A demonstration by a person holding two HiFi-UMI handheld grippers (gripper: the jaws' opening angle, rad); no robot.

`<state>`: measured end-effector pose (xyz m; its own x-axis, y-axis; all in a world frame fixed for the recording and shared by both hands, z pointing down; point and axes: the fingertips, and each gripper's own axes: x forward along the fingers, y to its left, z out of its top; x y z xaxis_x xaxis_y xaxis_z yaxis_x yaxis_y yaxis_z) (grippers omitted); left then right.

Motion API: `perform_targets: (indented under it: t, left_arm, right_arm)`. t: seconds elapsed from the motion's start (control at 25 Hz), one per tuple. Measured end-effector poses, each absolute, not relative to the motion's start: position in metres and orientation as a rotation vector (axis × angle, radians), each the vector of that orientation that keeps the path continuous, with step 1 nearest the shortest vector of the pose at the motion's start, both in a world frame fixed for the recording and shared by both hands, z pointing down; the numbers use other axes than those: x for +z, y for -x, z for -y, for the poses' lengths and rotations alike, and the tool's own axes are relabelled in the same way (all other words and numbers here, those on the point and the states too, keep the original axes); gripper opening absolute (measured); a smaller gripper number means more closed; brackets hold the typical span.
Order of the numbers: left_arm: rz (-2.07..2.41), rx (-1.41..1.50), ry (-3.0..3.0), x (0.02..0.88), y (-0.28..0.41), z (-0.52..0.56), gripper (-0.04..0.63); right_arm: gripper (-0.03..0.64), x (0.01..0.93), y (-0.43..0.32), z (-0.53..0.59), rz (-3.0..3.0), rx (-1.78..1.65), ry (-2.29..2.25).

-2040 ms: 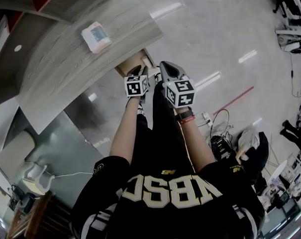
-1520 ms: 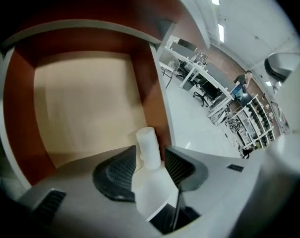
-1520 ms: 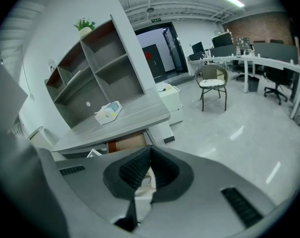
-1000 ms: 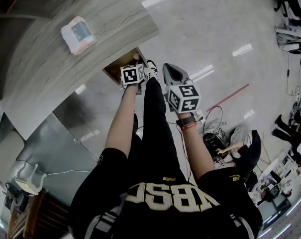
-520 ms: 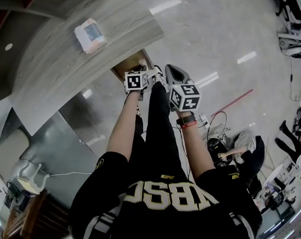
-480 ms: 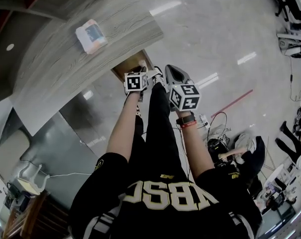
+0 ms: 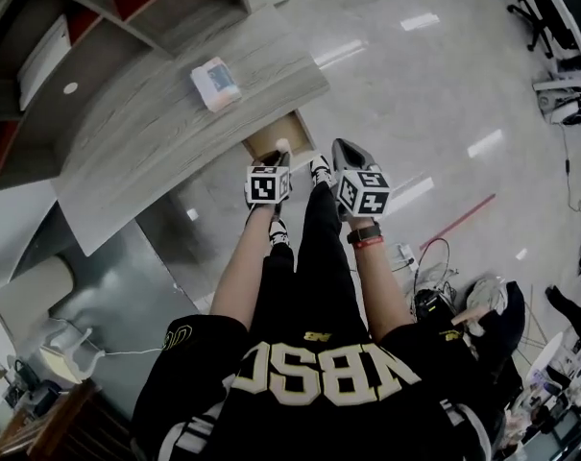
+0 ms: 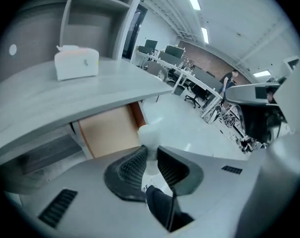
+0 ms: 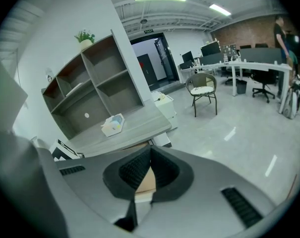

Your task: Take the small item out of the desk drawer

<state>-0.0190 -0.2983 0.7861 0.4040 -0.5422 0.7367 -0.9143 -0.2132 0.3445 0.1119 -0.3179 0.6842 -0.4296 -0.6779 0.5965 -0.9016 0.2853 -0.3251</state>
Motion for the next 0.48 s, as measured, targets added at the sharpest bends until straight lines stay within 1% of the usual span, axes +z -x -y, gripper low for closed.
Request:
perform_targets:
  t: [0.48]
  left_arm:
    - [1.391,0.476,-2.025,0.666,0.066,0.273,0.081]
  right_arm:
    - [0.009,0.622,-0.075,0.301,2.316,0.743,-1.429]
